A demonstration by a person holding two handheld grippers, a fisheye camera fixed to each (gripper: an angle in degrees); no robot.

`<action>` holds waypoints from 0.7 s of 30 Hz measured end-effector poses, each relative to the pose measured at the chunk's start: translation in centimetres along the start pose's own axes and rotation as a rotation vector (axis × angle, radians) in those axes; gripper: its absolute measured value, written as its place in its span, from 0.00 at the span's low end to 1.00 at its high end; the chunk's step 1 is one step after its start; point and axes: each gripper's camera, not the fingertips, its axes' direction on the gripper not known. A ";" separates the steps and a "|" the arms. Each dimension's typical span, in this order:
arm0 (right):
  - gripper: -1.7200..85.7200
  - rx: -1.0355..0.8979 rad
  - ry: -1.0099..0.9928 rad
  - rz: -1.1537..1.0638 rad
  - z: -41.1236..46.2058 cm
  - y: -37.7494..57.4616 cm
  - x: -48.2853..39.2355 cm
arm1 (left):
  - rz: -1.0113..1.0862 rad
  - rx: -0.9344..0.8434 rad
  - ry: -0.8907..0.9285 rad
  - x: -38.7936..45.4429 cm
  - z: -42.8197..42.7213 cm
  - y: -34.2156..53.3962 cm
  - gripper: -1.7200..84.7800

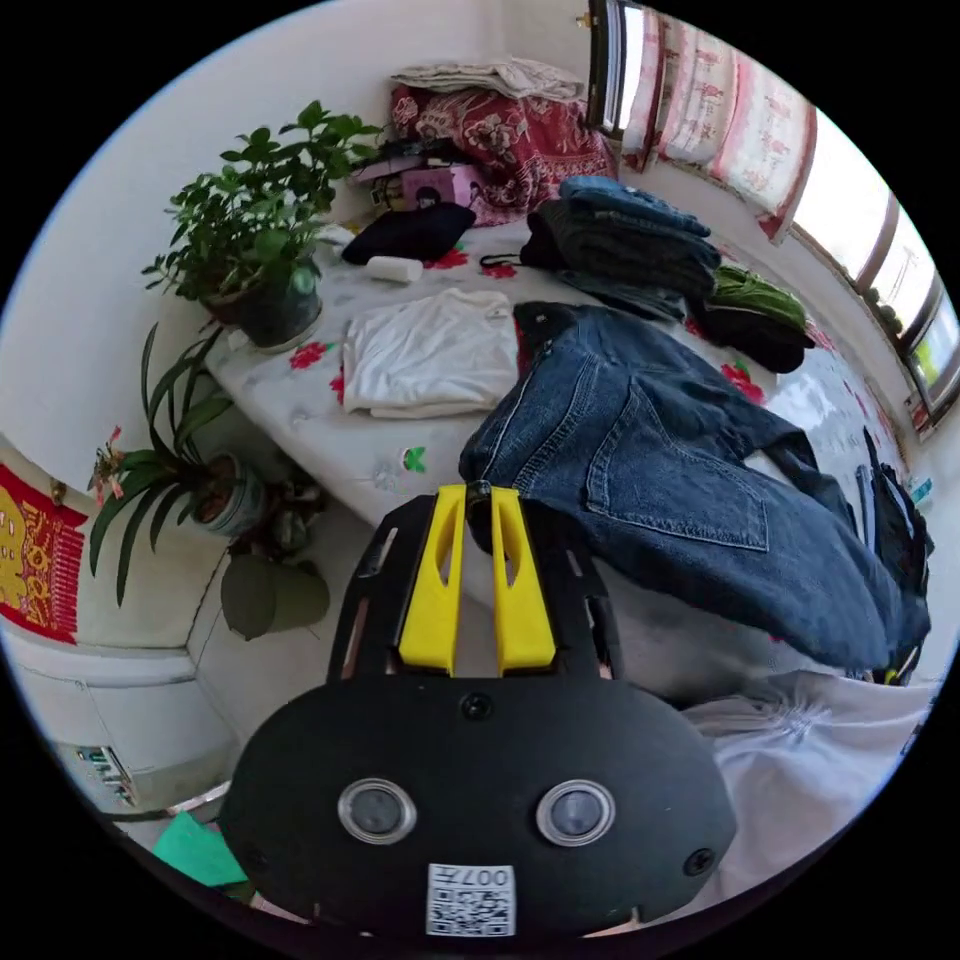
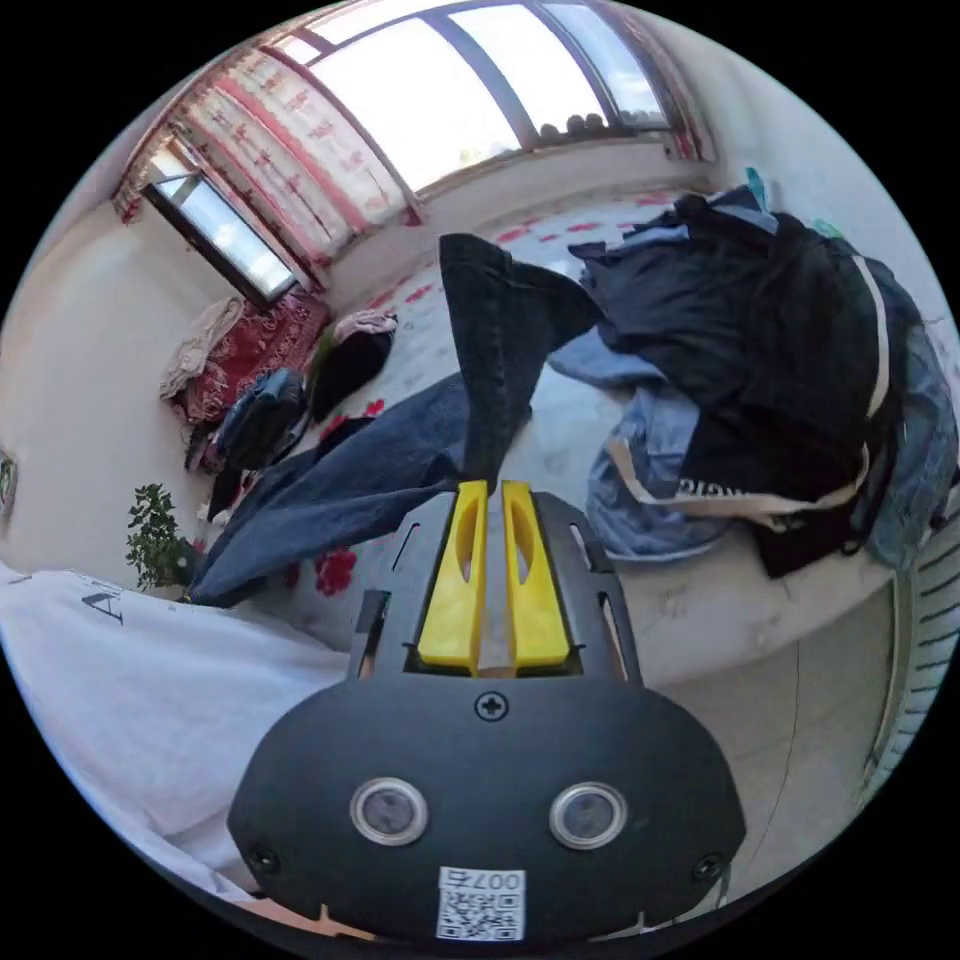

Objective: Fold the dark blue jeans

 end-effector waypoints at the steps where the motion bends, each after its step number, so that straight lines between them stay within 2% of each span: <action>1: 0.06 -0.043 0.049 0.057 1.1 1.6 1.2 | -0.033 -0.041 0.009 -0.4 1.1 0.9 0.09; 5: 0.07 0.051 0.184 0.125 -0.9 2.9 2.6 | -0.152 -0.023 0.088 -1.0 1.1 2.7 0.10; 7: 0.08 0.200 0.270 0.135 -3.1 1.8 2.4 | -0.135 -0.007 0.093 -0.5 0.6 2.6 0.10; 9: 0.09 0.239 0.215 0.076 -2.7 -0.3 1.5 | -0.095 -0.013 0.077 0.7 0.4 2.2 0.10; 13: 0.11 0.135 0.064 -0.123 3.5 -7.9 -3.9 | 0.024 -0.025 0.102 6.2 1.1 0.8 0.10; 16: 0.11 0.050 0.085 -0.290 9.5 -13.0 -9.5 | 0.112 -0.034 0.146 11.4 2.0 0.0 0.10; 21: 0.11 -0.103 0.111 -0.416 19.4 -19.0 -15.0 | 0.233 -0.072 0.204 19.1 3.3 -0.9 0.10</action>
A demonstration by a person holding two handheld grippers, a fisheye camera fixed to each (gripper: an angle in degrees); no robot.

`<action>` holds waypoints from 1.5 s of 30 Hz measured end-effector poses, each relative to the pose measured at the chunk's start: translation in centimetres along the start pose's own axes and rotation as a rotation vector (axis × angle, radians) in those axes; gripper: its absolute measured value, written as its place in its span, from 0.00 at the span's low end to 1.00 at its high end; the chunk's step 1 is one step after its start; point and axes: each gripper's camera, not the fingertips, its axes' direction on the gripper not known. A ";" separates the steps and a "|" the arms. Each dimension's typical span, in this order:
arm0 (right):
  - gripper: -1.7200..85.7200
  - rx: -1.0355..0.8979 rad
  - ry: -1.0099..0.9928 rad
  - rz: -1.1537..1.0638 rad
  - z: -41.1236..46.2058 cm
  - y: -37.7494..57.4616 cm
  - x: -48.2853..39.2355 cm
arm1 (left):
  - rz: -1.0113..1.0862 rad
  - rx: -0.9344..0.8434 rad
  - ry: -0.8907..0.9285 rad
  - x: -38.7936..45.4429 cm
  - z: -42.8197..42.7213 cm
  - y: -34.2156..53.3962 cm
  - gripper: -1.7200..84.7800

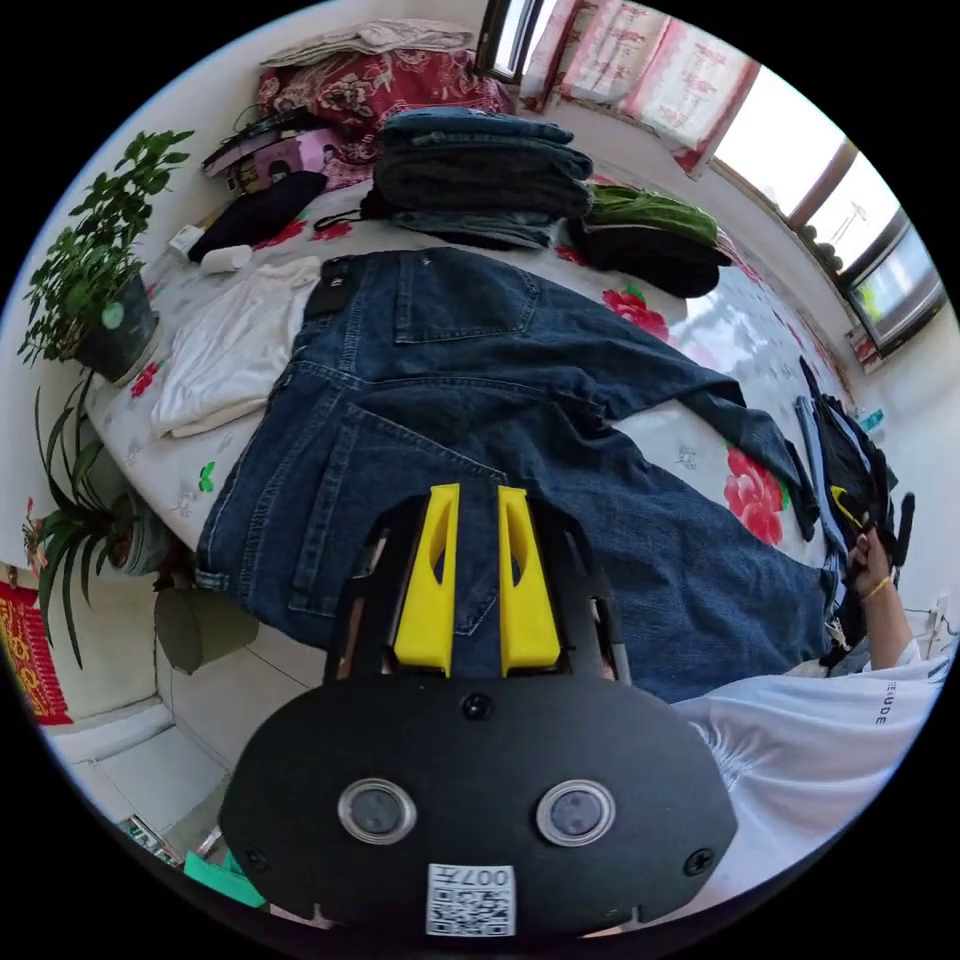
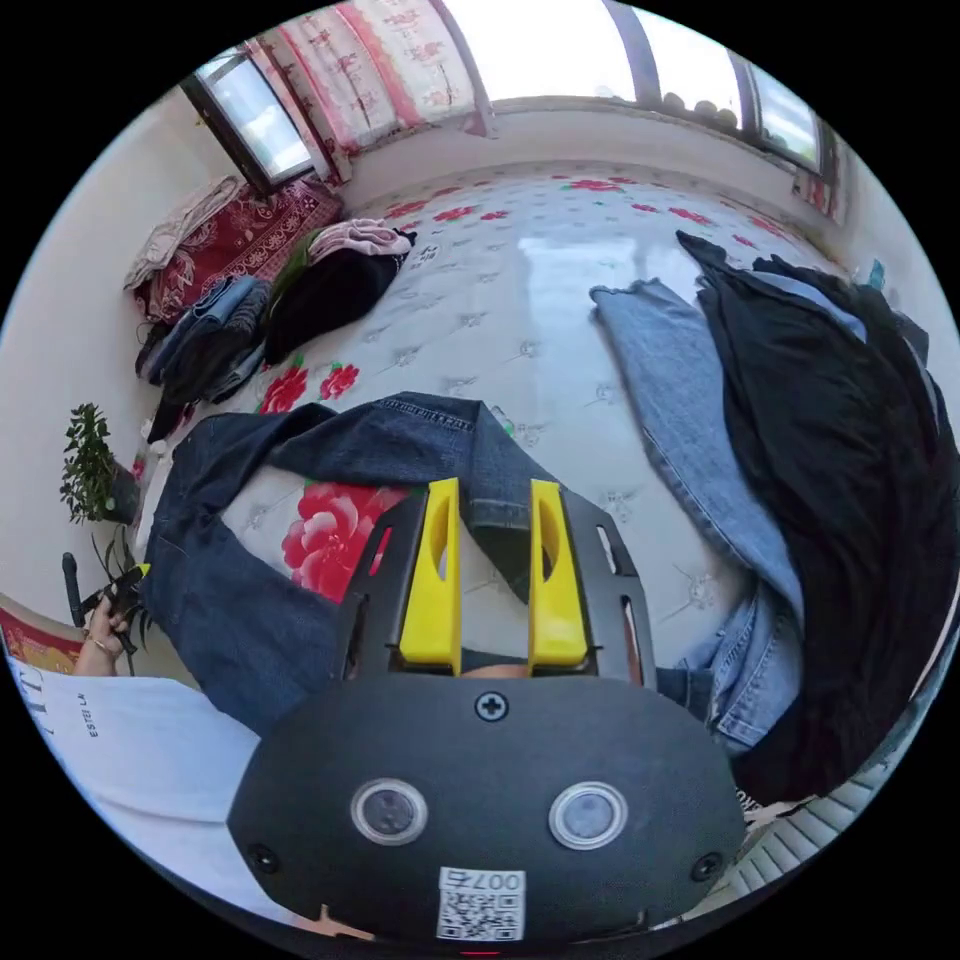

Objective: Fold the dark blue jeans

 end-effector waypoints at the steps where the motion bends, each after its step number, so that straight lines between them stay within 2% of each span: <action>1: 0.11 -0.054 0.022 -0.015 2.3 -1.2 -0.3 | 0.045 -0.014 0.003 1.7 0.7 -0.9 0.11; 4: 0.08 -0.257 0.046 -0.090 8.2 -2.3 -0.8 | 0.176 -0.042 0.019 5.8 2.3 -4.0 0.13; 7: 0.04 -0.224 0.060 -0.153 6.6 -3.2 -0.9 | 0.304 -0.051 0.040 9.8 4.2 -8.0 0.14; 8: 0.04 -0.162 0.075 -0.172 5.2 -3.2 -1.1 | 0.352 -0.050 0.042 11.3 5.0 -9.6 0.15; 10: 0.03 0.155 0.118 -0.326 -2.7 -1.7 -3.1 | 0.421 -0.049 0.038 13.2 6.5 -11.6 0.15; 12: 0.03 0.295 0.133 -0.443 -7.9 0.6 -5.0 | 0.460 -0.074 0.005 14.5 8.3 -13.2 0.15; 14: 0.03 0.339 0.131 -0.529 -10.6 3.4 -6.8 | 0.474 -0.138 -0.043 15.0 11.2 -14.4 0.15; 16: 0.03 0.236 0.101 -0.590 -9.6 7.1 -8.3 | 0.487 -0.163 -0.043 14.8 12.8 -14.5 0.14; 17: 0.04 0.169 0.100 -0.581 -8.4 7.8 -8.3 | 0.460 -0.127 -0.029 14.1 12.5 -14.6 0.10; 19: 0.05 -0.119 0.134 -0.466 -1.7 10.7 -7.2 | 0.439 -0.138 -0.007 13.3 12.3 -14.8 0.04; 21: 0.07 -0.227 0.131 -0.373 1.7 12.5 -6.1 | 0.457 -0.150 0.022 12.7 11.7 -14.7 0.02; 24: 0.10 -0.171 0.082 -0.200 3.1 13.0 -4.2 | 0.487 -0.113 0.077 11.3 9.0 -14.3 0.01; 27: 0.11 -0.040 0.086 -0.024 3.1 11.6 -1.3 | 0.466 0.005 0.169 8.8 3.4 -13.5 0.01; 31: 0.12 -0.006 0.122 0.141 6.3 7.7 2.6 | 0.354 0.076 0.271 3.4 -1.8 -11.5 0.01; 36: 0.10 -0.159 0.119 0.174 14.2 3.7 2.9 | 0.245 0.040 0.233 0.3 -2.7 -9.8 0.01; 37: 0.08 -0.101 0.182 0.131 14.2 3.3 1.9 | 0.237 0.039 0.231 0.2 -2.9 -9.6 0.01; 40: 0.03 -0.180 0.175 0.015 14.6 1.8 0.7 | 0.234 0.031 0.212 0.9 -2.9 -9.8 0.01; 43: 0.02 0.007 0.181 -0.032 8.1 -0.8 2.4 | 0.240 0.020 0.292 2.3 -2.2 -11.3 0.01; 45: 0.02 0.114 0.280 -0.054 3.4 -2.9 3.6 | 0.286 -0.005 0.360 5.0 -0.8 -12.5 0.01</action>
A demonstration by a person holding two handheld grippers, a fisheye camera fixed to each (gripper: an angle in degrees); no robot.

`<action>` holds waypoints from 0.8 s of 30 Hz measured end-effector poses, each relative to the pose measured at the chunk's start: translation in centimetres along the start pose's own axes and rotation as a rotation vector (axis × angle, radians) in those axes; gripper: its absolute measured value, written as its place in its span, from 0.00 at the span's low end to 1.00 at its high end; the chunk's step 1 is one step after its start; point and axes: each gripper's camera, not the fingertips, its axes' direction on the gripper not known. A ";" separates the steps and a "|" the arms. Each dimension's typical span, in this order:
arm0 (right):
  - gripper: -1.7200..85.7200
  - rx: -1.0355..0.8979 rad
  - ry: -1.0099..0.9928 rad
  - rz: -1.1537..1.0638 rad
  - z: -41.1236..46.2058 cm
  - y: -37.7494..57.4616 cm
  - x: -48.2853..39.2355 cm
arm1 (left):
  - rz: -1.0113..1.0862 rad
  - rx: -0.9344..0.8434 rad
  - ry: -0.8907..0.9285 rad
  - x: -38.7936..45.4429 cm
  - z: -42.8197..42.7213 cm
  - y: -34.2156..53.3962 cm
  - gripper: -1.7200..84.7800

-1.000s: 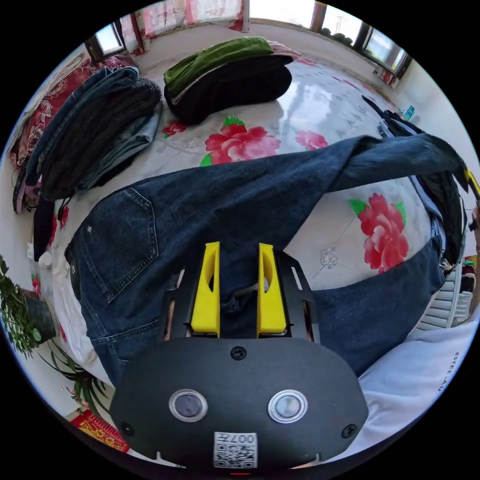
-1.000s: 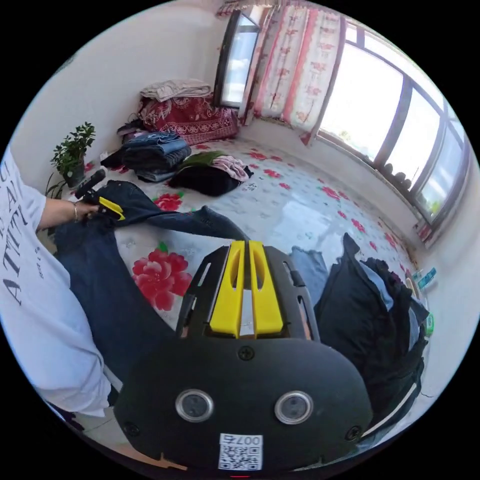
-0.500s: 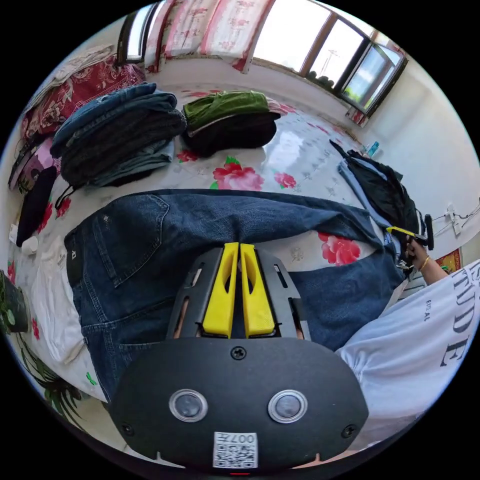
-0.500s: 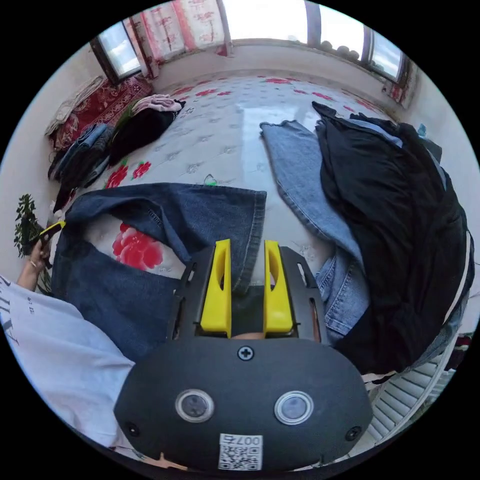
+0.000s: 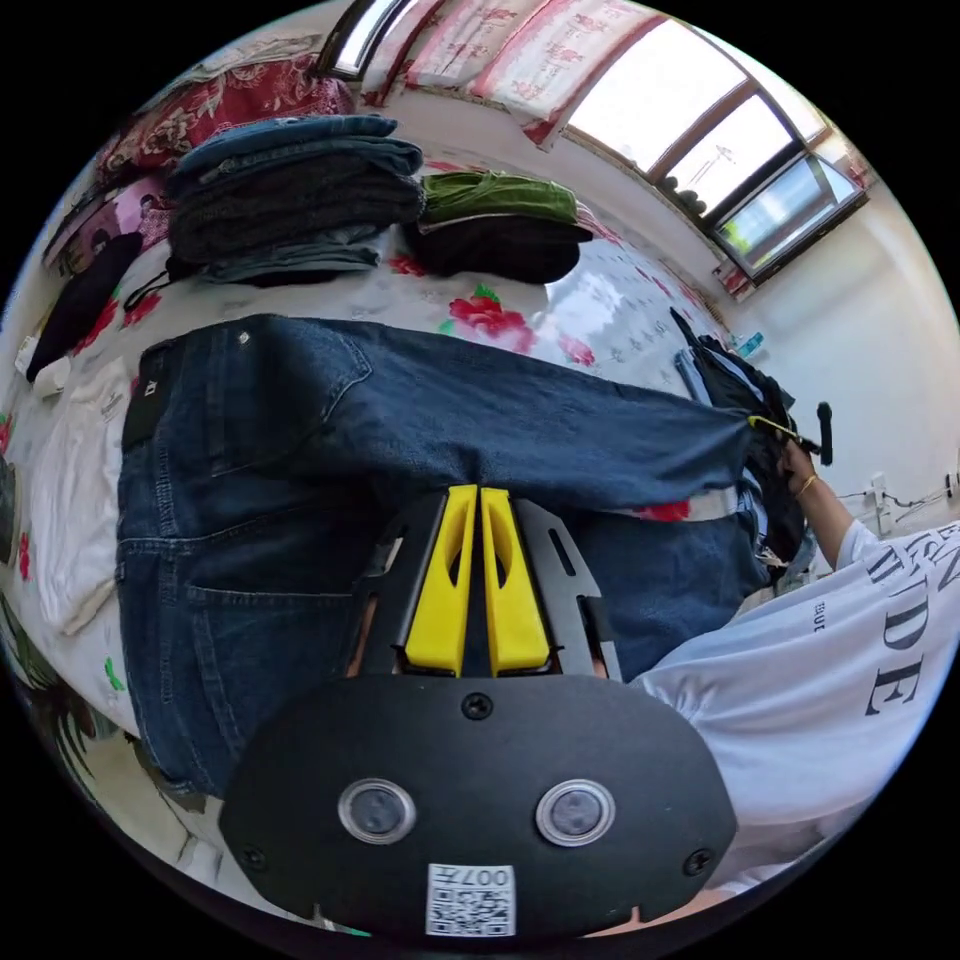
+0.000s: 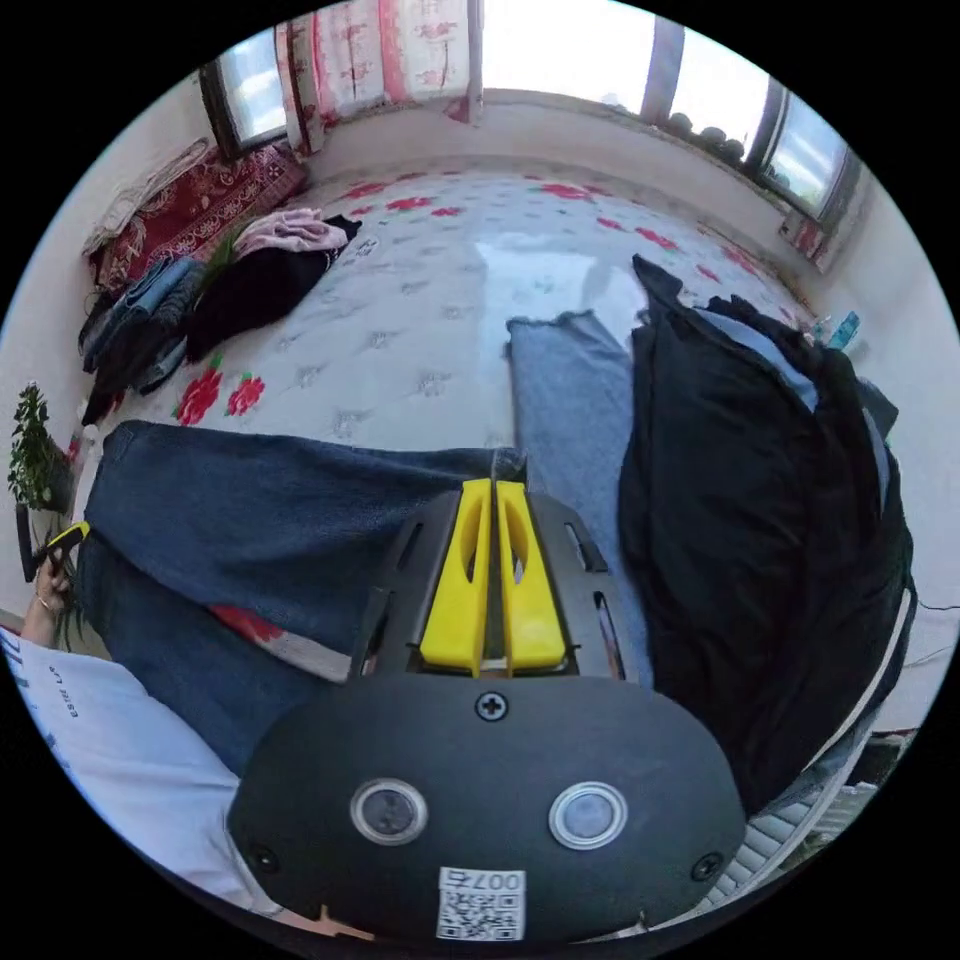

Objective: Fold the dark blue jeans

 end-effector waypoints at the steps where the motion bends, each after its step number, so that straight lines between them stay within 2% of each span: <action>1: 0.02 0.059 0.086 -0.009 -2.1 -1.7 1.4 | 0.036 -0.024 0.024 1.6 2.0 -1.4 0.01; 3: 0.03 0.108 0.157 0.032 -3.8 -3.9 3.8 | 0.094 -0.056 0.032 4.2 5.3 -3.5 0.02; 5: 0.04 0.056 0.168 0.127 -3.2 -5.6 6.3 | 0.086 -0.070 0.078 6.0 7.9 -5.6 0.03; 7: 0.05 -0.052 0.156 0.212 -1.5 -5.6 8.0 | 0.056 -0.023 0.144 5.8 7.3 -6.3 0.05; 9: 0.06 -0.022 0.141 0.234 -1.2 -4.0 7.2 | 0.030 0.039 0.134 4.8 5.2 -6.2 0.07; 12: 0.07 0.011 -0.017 0.152 0.2 0.1 2.1 | -0.101 0.132 -0.016 0.1 0.5 -4.6 0.09; 14: 0.08 -0.013 -0.104 0.084 1.5 2.9 -2.4 | -0.318 0.180 -0.243 -5.9 -3.4 -2.6 0.09; 17: 0.08 -0.096 -0.241 -0.039 3.5 6.6 -10.7 | -0.546 0.210 -0.467 -12.9 -7.0 -0.9 0.09; 19: 0.09 -0.141 -0.335 -0.141 4.0 8.3 -16.9 | -0.609 0.187 -0.569 -16.2 -7.9 -1.3 0.09; 24: 0.09 -0.197 -0.431 -0.325 3.4 8.3 -26.0 | -0.730 0.129 -0.761 -22.9 -8.3 -3.3 0.09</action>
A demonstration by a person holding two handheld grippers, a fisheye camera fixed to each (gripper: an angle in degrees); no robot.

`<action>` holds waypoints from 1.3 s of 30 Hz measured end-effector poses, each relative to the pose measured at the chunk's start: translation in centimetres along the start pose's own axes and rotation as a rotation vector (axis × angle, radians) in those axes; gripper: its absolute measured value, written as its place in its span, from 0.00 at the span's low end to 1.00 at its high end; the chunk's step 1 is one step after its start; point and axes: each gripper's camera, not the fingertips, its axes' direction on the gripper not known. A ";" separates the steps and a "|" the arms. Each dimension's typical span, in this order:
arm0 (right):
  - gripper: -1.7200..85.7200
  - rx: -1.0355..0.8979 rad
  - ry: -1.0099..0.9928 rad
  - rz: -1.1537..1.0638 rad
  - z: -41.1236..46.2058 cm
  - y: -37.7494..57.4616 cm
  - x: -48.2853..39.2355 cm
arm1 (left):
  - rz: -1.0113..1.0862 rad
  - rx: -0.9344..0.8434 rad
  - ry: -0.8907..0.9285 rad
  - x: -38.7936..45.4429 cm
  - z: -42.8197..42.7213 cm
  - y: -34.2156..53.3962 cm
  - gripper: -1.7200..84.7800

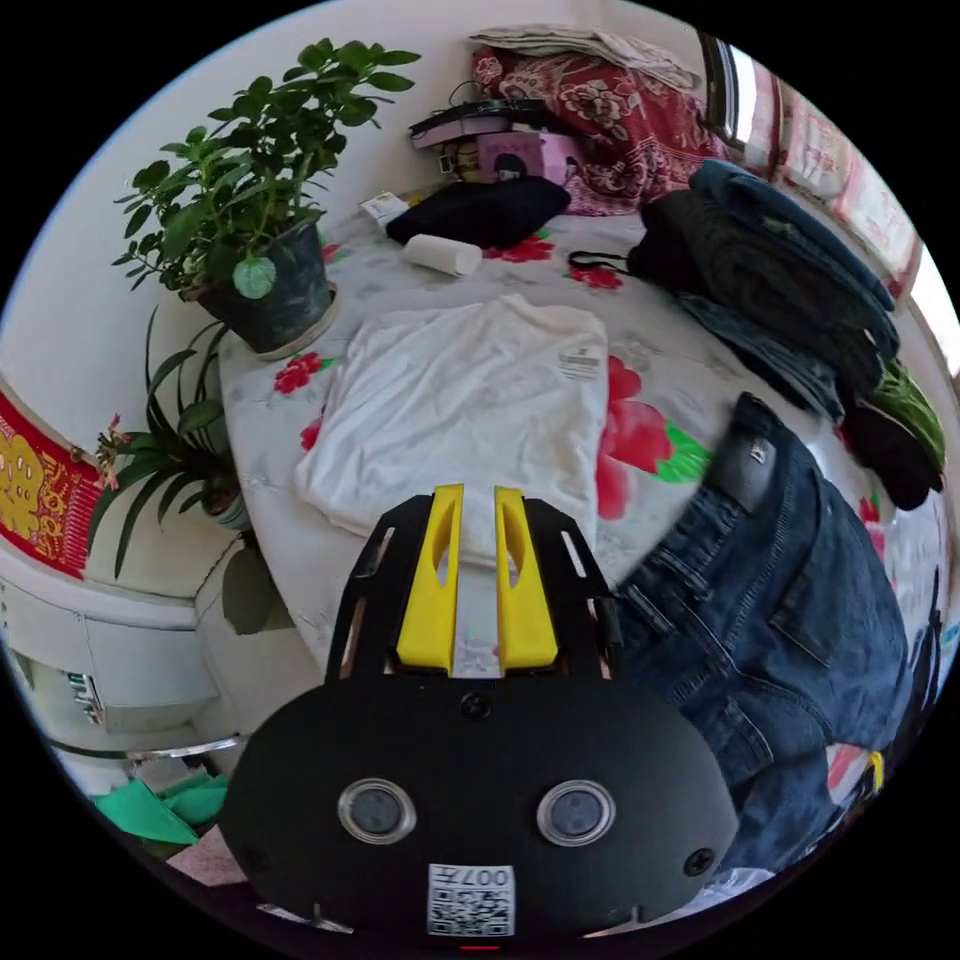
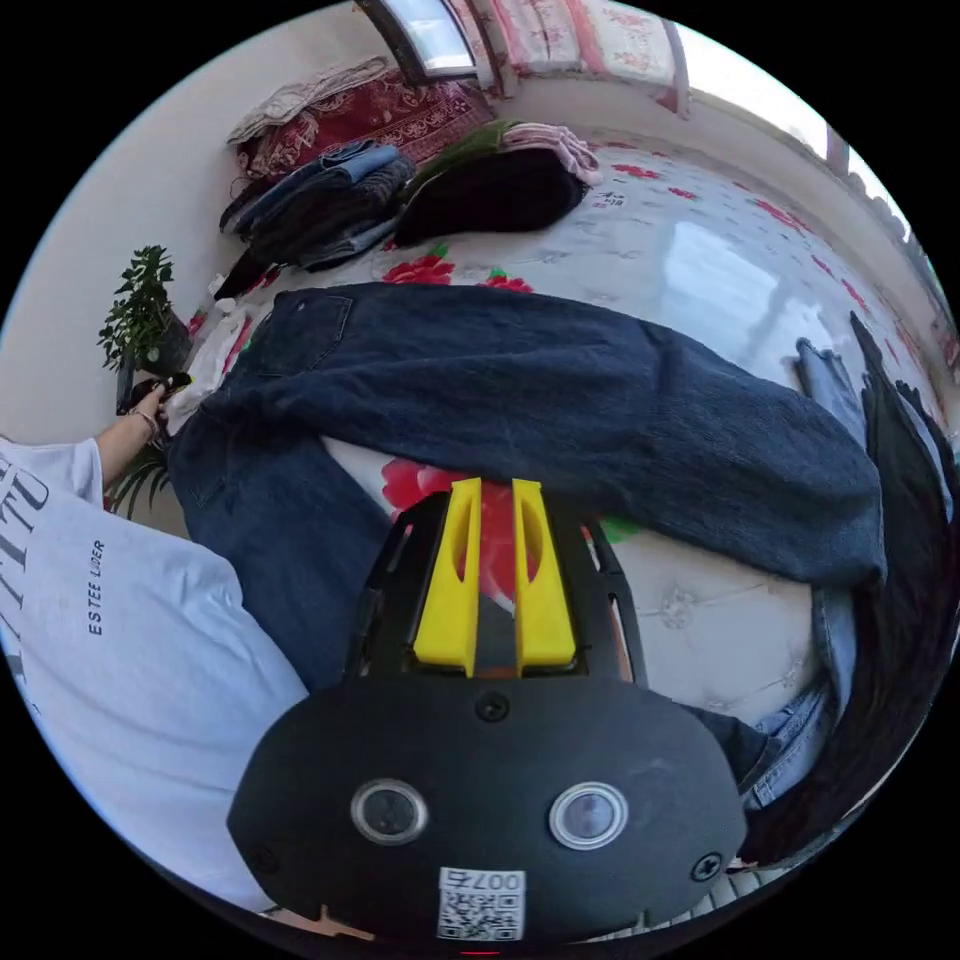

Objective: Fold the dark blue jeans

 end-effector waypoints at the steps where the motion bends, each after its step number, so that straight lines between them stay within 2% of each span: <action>1: 0.09 -0.020 -0.002 -0.028 0.4 -0.9 -1.4 | -0.029 -0.020 -0.024 -0.5 0.9 -0.8 0.08; 4: 0.09 -0.029 0.017 -0.087 0.7 -2.6 -4.2 | -0.038 -0.053 -0.023 -1.3 2.7 -1.3 0.06; 10: 0.10 -0.059 0.022 -0.063 0.9 -4.5 -6.1 | 0.186 0.022 -0.118 -0.8 1.9 -1.4 0.01; 16: 0.10 -0.044 0.006 0.038 -1.5 -3.6 -6.0 | 0.131 -0.081 -0.253 -7.1 1.6 -5.6 0.01; 18: 0.10 -0.039 0.007 0.063 -2.7 -3.0 -5.9 | 0.072 -0.047 -0.217 -8.9 -0.5 -6.0 0.01; 21: 0.10 -0.038 0.021 0.111 -4.8 -1.2 -5.4 | 0.000 0.067 -0.029 -11.4 -5.5 -3.5 0.02; 22: 0.10 -0.034 0.026 0.135 -5.8 -0.2 -5.1 | -0.018 0.088 0.090 -12.4 -7.1 -1.6 0.03; 26: 0.11 -0.023 0.040 0.246 -9.2 4.6 -3.3 | -0.131 0.035 0.475 -16.9 -10.6 7.1 0.08; 29: 0.12 0.018 0.023 0.419 -12.6 10.4 -0.4 | -0.187 -0.051 0.605 -20.1 -11.9 13.0 0.11; 32: 0.13 0.099 0.025 0.691 -16.6 17.8 3.4 | -0.226 -0.121 0.682 -22.6 -12.6 16.6 0.12; 34: 0.13 0.210 0.006 0.969 -19.6 24.8 6.6 | -0.240 -0.139 0.734 -23.7 -12.6 17.5 0.12; 36: 0.13 0.288 -0.035 1.141 -21.1 29.6 8.6 | -0.261 -0.185 0.796 -24.1 -12.2 17.6 0.13; 39: 0.12 0.389 -0.098 1.241 -22.9 33.6 10.6 | -0.221 -0.207 0.834 -23.4 -12.5 16.4 0.14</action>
